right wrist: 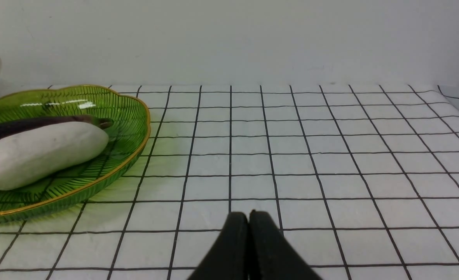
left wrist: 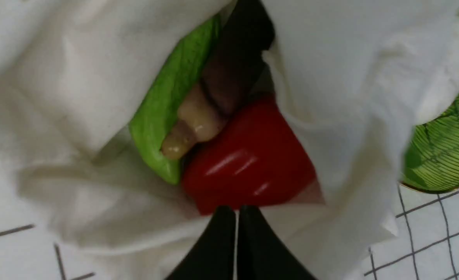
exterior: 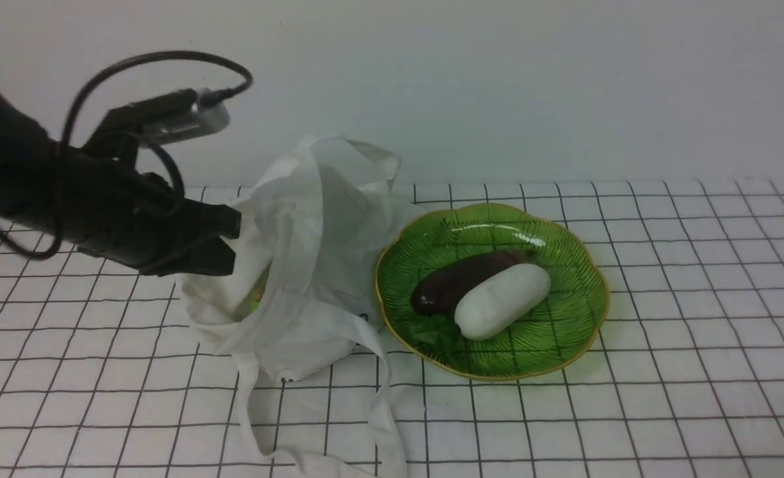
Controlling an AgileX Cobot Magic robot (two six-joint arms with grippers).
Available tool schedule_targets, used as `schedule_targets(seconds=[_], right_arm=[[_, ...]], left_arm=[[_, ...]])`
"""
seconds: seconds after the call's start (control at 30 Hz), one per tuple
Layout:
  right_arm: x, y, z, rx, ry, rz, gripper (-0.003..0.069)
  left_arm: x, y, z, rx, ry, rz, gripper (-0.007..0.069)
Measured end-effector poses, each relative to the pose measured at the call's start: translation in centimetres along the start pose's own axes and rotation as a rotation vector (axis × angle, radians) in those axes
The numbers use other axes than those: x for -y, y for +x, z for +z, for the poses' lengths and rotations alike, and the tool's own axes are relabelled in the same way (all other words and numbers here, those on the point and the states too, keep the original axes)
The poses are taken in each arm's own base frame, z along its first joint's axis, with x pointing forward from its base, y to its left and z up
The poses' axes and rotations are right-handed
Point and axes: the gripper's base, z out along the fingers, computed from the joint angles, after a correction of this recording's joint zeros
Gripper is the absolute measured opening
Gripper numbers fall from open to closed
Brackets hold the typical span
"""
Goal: Take vegetables from bag on white checkered tablecloth place on plate.
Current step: 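Reach into the bag and grasp a vegetable inside it with the left gripper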
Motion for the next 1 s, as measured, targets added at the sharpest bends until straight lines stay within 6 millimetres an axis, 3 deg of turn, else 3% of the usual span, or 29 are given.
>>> schedule_targets(seconds=[0.1, 0.17, 0.2, 0.3, 0.5, 0.7, 0.9, 1.0], right_arm=[[0.0, 0.0, 0.0, 0.0, 0.0, 0.0, -0.0018], [0.0, 0.0, 0.0, 0.0, 0.0, 0.0, -0.0018], [0.0, 0.0, 0.0, 0.0, 0.0, 0.0, -0.0018], [0.0, 0.0, 0.0, 0.0, 0.0, 0.0, -0.0018], [0.0, 0.0, 0.0, 0.0, 0.0, 0.0, -0.0018], [0.0, 0.0, 0.0, 0.0, 0.0, 0.0, -0.0018], [0.0, 0.0, 0.0, 0.0, 0.0, 0.0, -0.0018], [0.0, 0.0, 0.0, 0.0, 0.0, 0.0, -0.0018]], left_arm=[[-0.2, -0.9, 3.8, -0.101, 0.026, 0.013, -0.0008], [0.4, -1.2, 4.9, -0.127, 0.04, 0.043, -0.0008], [1.3, -1.3, 6.3, -0.157, 0.053, 0.073, -0.0008], [3.4, -1.6, 7.9, -0.184, 0.073, 0.14, -0.0008], [5.7, -1.3, 8.5, -0.219, 0.064, 0.251, -0.0008], [5.3, -1.4, 8.3, -0.231, -0.016, 0.274, 0.0006], [5.5, -3.4, 5.5, -0.17, -0.146, 0.275, 0.011], [5.3, -3.6, 5.4, -0.158, -0.175, 0.266, 0.0167]])
